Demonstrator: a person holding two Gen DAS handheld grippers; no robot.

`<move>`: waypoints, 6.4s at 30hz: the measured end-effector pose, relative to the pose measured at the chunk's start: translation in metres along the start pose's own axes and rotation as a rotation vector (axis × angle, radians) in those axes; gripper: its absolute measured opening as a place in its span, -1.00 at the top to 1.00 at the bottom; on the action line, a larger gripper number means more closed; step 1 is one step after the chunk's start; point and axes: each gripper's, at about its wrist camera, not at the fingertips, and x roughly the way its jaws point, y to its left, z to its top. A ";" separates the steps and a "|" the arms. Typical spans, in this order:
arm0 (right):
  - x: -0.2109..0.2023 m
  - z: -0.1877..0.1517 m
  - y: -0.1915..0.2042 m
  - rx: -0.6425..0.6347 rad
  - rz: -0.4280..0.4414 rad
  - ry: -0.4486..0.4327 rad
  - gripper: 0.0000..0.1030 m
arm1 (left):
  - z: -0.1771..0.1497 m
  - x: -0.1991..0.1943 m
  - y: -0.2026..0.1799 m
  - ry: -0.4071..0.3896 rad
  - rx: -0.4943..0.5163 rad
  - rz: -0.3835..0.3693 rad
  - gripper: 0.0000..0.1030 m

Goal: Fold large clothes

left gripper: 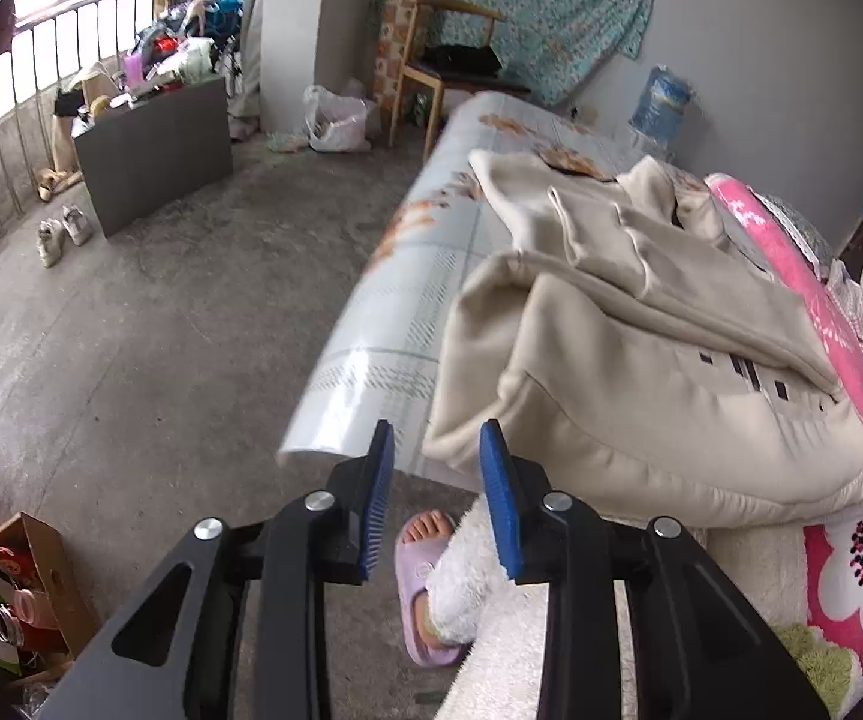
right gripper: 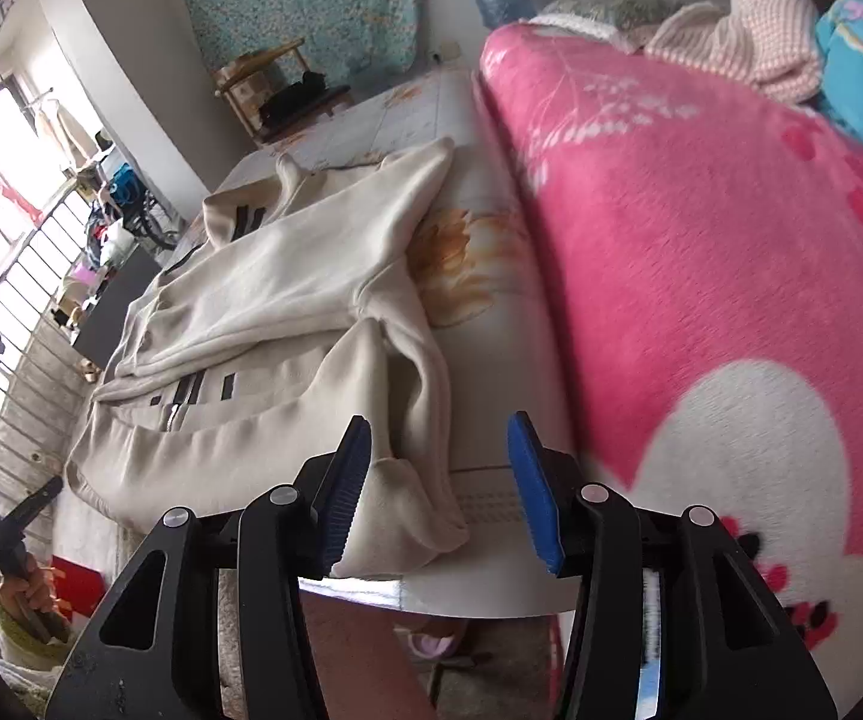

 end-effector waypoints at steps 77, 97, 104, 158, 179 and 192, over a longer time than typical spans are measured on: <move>0.131 -0.023 0.230 -0.555 0.231 0.093 0.79 | 0.044 0.096 -0.096 -0.048 0.221 0.002 0.88; 0.118 -0.010 0.221 -0.494 0.219 0.042 0.78 | -0.004 0.076 -0.163 0.020 0.269 -0.245 0.85; 0.041 -0.035 0.176 -0.550 0.215 -0.017 0.75 | -0.003 0.078 -0.159 0.023 0.267 -0.243 0.86; 0.092 0.031 0.065 -0.236 -0.093 0.025 0.89 | 0.002 0.080 -0.146 0.041 0.228 -0.305 0.85; 0.101 -0.020 0.167 -0.425 0.160 0.090 0.36 | 0.003 0.052 -0.034 -0.007 -0.010 -0.174 0.85; 0.102 -0.023 0.165 -0.406 0.166 0.085 0.36 | 0.036 0.083 -0.085 0.023 0.123 -0.124 0.84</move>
